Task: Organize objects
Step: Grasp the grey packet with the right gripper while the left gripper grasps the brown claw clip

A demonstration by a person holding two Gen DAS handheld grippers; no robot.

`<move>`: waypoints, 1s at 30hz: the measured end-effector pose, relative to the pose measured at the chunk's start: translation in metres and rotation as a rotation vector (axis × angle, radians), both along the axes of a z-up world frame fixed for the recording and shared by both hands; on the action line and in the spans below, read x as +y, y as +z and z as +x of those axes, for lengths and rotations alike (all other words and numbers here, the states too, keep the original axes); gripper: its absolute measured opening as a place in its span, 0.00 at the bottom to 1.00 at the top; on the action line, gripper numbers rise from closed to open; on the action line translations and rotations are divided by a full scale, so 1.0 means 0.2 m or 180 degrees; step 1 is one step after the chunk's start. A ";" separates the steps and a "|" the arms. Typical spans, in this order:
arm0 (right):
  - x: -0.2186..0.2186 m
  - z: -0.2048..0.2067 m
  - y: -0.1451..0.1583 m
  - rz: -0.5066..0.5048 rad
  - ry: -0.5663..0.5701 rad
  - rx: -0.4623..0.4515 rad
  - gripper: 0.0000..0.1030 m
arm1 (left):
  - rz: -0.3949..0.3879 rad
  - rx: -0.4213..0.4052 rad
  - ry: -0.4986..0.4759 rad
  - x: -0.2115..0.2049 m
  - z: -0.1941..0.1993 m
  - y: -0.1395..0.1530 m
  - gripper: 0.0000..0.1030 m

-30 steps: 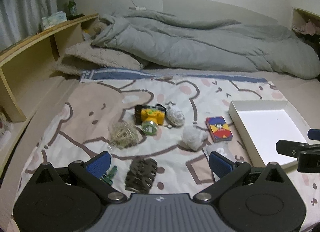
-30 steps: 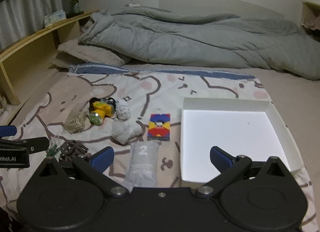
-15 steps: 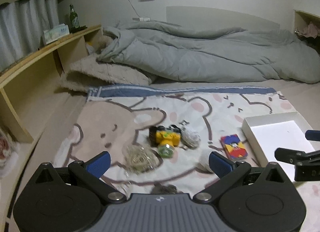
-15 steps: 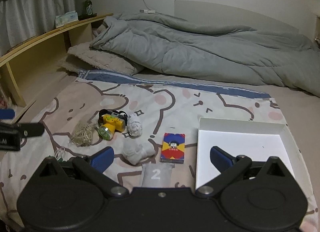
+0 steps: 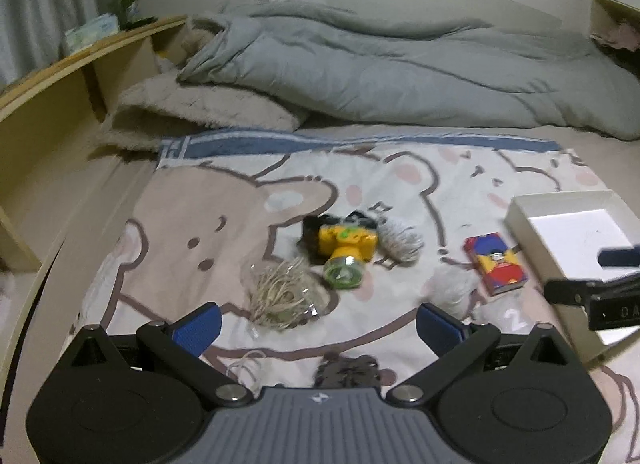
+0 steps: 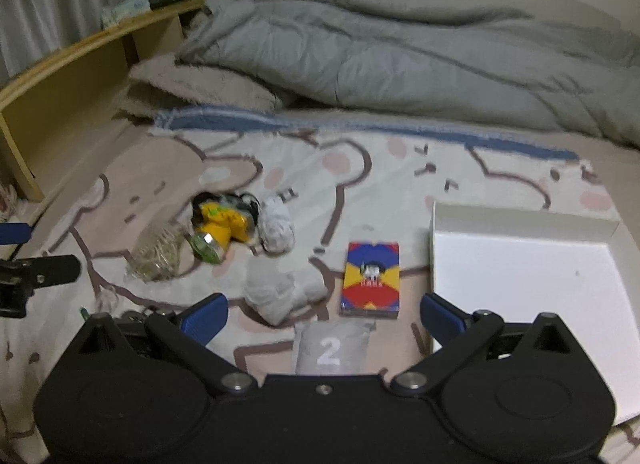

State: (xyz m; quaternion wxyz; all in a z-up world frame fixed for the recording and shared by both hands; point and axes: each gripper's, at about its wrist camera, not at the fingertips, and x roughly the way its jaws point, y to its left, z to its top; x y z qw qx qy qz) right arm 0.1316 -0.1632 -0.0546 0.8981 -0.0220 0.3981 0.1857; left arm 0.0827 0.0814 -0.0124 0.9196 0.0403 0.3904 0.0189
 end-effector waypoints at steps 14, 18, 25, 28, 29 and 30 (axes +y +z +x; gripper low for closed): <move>0.06 0.08 -0.35 -0.0073 0.0038 0.0918 0.95 | 0.0152 0.0604 0.0070 0.00 0.09 -0.25 0.98; 0.04 0.12 -0.42 0.0006 -0.0162 0.1166 0.93 | 0.0025 0.0760 -0.0061 0.01 0.12 -0.30 0.85; 0.05 0.15 -0.48 -0.0008 -0.0321 0.1350 0.92 | -0.0008 0.0989 -0.0389 -0.03 0.16 -0.38 0.65; 0.06 0.15 -0.48 -0.0046 -0.0283 0.1331 0.92 | 0.0024 0.1072 -0.0461 -0.04 0.17 -0.41 0.60; 0.06 0.15 -0.48 -0.0062 -0.0270 0.1320 0.92 | 0.0036 0.1085 -0.0471 -0.05 0.18 -0.42 0.60; 0.07 0.15 -0.48 -0.0077 -0.0259 0.1317 0.91 | 0.0044 0.1096 -0.0476 -0.05 0.18 -0.43 0.60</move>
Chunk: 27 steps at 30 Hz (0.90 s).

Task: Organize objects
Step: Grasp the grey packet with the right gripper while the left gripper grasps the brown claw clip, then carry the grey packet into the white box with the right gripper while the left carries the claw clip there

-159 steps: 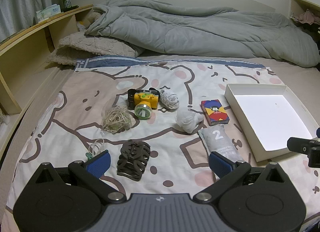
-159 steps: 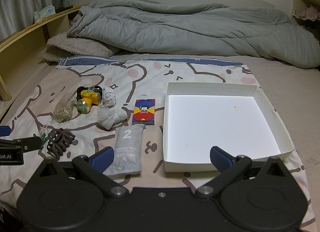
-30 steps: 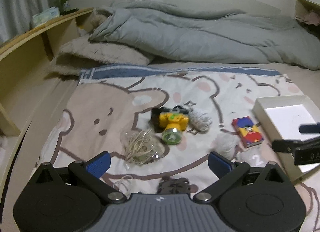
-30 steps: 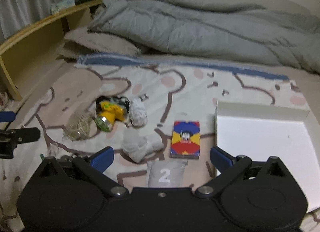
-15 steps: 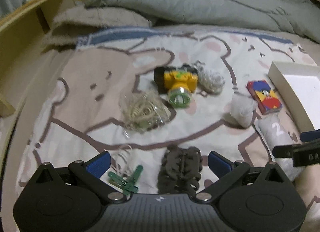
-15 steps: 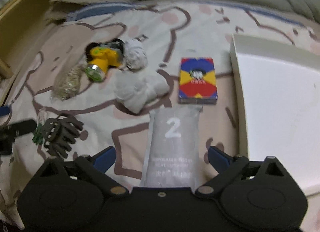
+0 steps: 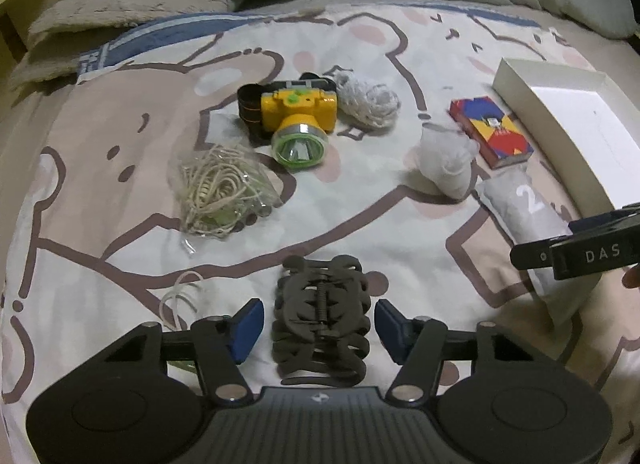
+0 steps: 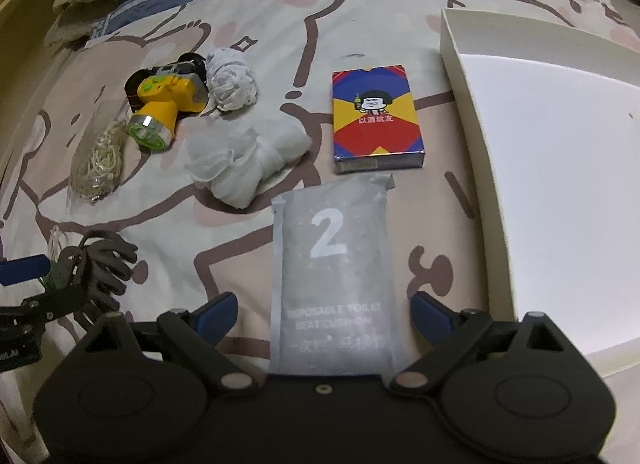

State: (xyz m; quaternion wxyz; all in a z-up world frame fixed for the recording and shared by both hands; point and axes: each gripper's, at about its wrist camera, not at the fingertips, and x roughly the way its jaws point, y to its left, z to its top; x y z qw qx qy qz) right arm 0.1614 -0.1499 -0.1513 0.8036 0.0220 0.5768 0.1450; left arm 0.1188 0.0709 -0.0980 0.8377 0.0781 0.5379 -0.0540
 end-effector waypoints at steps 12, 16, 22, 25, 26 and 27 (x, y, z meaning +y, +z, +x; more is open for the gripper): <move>0.05 -0.06 -0.03 -0.0368 0.0428 -0.0011 0.64 | -0.0024 0.0106 0.0075 0.00 0.04 -0.05 0.44; 0.05 -0.07 -0.01 -0.0332 0.0473 -0.0007 0.55 | -0.0039 0.0082 0.0151 0.01 0.04 -0.03 0.44; 0.07 -0.09 0.08 -0.0165 0.0553 -0.0180 0.51 | -0.0097 -0.0064 0.0295 0.02 0.03 0.03 0.44; 0.07 -0.09 0.15 -0.0074 0.0527 -0.0369 0.51 | -0.0120 -0.0194 0.0360 0.01 0.02 0.09 0.44; 0.06 -0.09 0.18 -0.0058 0.0514 -0.0436 0.51 | -0.0146 -0.0247 0.0380 0.01 0.02 0.11 0.44; 0.06 -0.09 0.20 -0.0038 0.0497 -0.0495 0.51 | -0.0174 -0.0291 0.0397 0.00 0.01 0.13 0.44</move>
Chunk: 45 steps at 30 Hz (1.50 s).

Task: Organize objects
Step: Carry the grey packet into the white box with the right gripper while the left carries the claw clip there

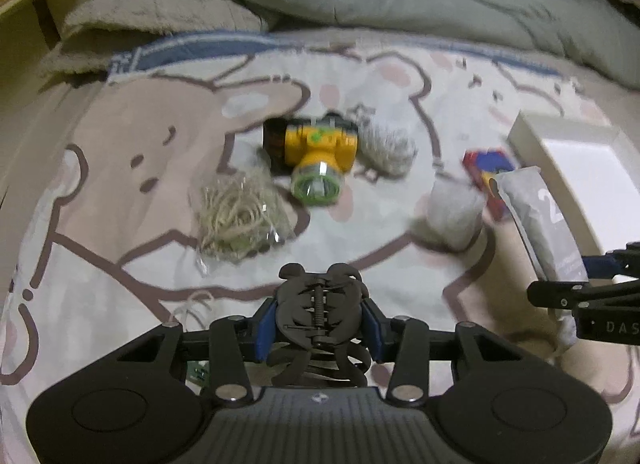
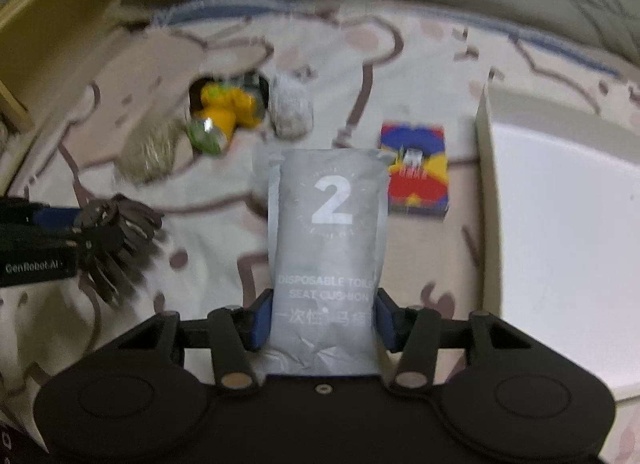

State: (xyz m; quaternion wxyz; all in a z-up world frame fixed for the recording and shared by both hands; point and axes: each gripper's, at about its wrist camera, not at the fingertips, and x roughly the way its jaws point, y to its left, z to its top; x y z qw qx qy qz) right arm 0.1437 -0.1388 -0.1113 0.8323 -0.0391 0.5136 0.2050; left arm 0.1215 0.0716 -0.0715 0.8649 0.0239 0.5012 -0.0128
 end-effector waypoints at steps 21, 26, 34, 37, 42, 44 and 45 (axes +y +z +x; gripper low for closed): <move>-0.35 -0.01 0.40 0.0240 -0.0275 -0.0794 0.51 | -0.0384 -0.0674 0.0041 -0.30 -0.01 0.35 0.44; -0.48 0.00 0.44 0.0200 -0.0384 -0.0859 0.51 | -0.0407 -0.0725 -0.0033 -0.44 0.01 0.36 0.44; -0.79 0.01 0.40 0.0207 -0.0645 -0.0892 0.52 | -0.0420 -0.0797 -0.0147 -0.67 0.07 0.39 0.44; -0.90 0.02 0.37 0.0113 -0.0747 -0.0907 0.52 | -0.0428 -0.0839 -0.0197 -0.76 0.10 0.42 0.44; -1.08 0.04 0.30 0.0000 -0.0849 -0.0872 0.52 | -0.0542 -0.0875 -0.0221 -0.94 0.15 0.41 0.44; -1.14 0.06 0.28 -0.0041 -0.0883 -0.0846 0.52 | -0.0594 -0.0868 -0.0218 -1.02 0.17 0.39 0.44; -1.17 0.07 0.26 -0.0064 -0.0893 -0.0838 0.52 | -0.0621 -0.0856 -0.0225 -1.06 0.18 0.37 0.44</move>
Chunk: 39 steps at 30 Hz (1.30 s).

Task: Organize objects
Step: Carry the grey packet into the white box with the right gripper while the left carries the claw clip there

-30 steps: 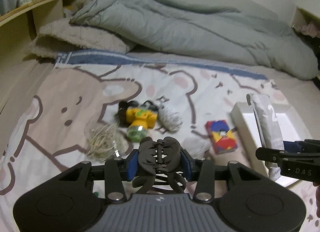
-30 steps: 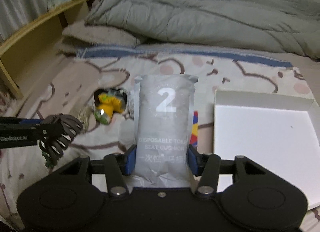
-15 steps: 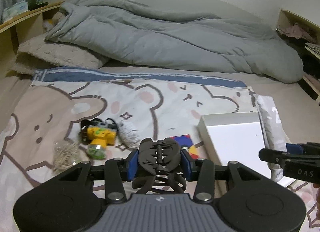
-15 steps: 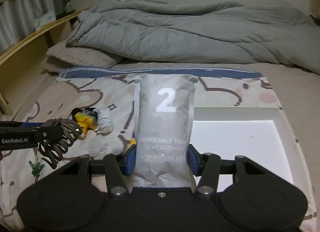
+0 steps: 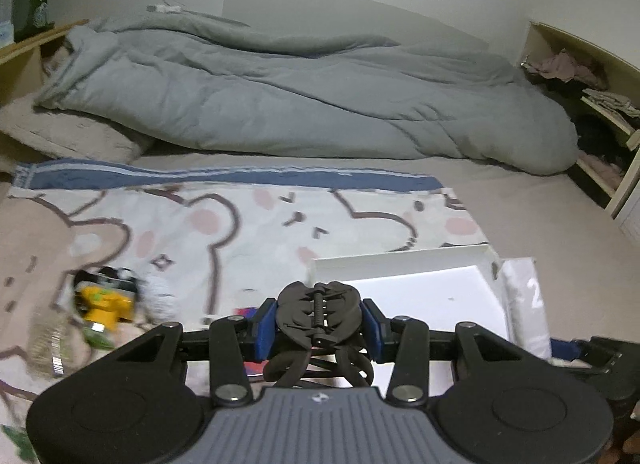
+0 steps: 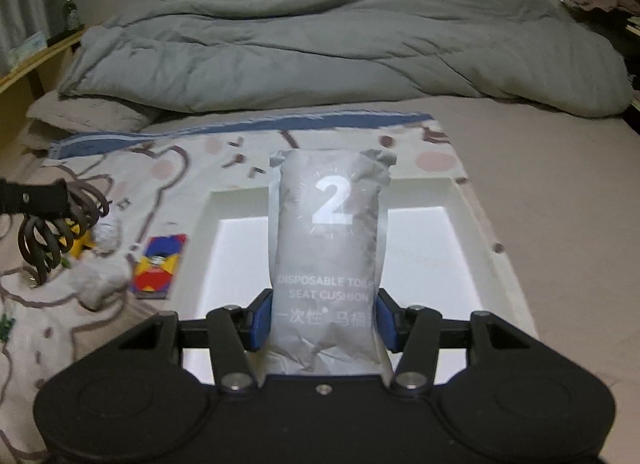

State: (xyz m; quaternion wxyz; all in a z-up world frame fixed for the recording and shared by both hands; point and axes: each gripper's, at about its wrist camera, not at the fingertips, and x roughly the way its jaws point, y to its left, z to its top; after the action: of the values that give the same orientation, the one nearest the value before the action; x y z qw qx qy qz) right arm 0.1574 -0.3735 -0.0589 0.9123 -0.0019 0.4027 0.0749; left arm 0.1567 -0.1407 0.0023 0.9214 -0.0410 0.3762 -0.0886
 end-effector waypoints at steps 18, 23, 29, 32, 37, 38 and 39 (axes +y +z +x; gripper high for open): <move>-0.04 0.09 -0.26 -0.0254 0.0218 0.0482 0.53 | -0.0168 0.0582 0.0061 -0.37 0.05 -0.48 0.44; 0.02 0.09 -0.31 -0.0371 0.0312 0.0573 0.57 | -0.0339 0.0669 0.0359 -0.34 0.06 -0.54 0.44; 0.04 0.09 -0.29 -0.0393 0.0320 0.0533 0.71 | -0.0352 0.0771 0.0309 -0.37 0.05 -0.56 0.44; 0.02 0.09 -0.28 -0.0397 0.0275 0.0564 0.71 | -0.0355 0.0806 0.0326 -0.39 0.06 -0.57 0.44; -0.05 0.08 -0.27 -0.0336 0.0117 0.0559 0.71 | -0.0387 0.0830 0.0428 -0.40 0.06 -0.58 0.44; -0.06 0.08 -0.27 -0.0318 0.0092 0.0563 0.71 | -0.0394 0.0830 0.0447 -0.40 0.07 -0.58 0.44; -0.07 0.08 -0.27 -0.0298 0.0079 0.0574 0.71 | -0.0400 0.0831 0.0465 -0.40 0.07 -0.58 0.44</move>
State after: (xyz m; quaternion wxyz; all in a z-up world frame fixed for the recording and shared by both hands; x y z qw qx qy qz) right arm 0.1737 -0.3866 -0.1135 0.8702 -0.0427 0.4862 0.0672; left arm 0.1705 -0.2214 -0.1142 0.8643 -0.1370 0.4824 -0.0385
